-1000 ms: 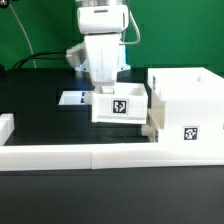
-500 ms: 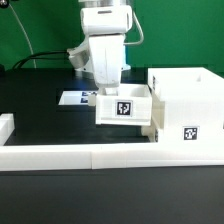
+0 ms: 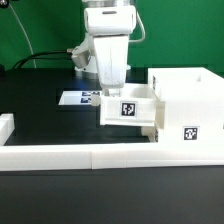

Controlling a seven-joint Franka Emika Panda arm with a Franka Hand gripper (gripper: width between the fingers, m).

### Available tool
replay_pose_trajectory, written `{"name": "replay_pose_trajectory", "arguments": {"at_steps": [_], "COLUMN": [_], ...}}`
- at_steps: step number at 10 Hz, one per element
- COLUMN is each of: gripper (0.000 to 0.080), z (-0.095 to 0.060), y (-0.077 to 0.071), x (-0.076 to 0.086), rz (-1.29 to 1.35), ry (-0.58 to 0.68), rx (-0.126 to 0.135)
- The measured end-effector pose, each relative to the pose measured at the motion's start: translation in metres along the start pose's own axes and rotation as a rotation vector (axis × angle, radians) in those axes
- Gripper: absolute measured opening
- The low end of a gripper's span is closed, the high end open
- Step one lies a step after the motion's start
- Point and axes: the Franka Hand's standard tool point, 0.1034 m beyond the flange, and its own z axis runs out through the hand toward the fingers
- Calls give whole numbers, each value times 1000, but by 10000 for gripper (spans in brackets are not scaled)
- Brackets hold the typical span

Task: Assemble drawer

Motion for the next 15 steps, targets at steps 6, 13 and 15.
{"name": "replay_pose_trajectory", "arguments": {"at_steps": [6,13,15], "gripper": [42,42,42], "z": [1,2,1], "y": [-1,3,5], "x": [5,3,5], "rz": [-9,-81,-95], "ry": [2,3,1], "rx": [6,22,26]}}
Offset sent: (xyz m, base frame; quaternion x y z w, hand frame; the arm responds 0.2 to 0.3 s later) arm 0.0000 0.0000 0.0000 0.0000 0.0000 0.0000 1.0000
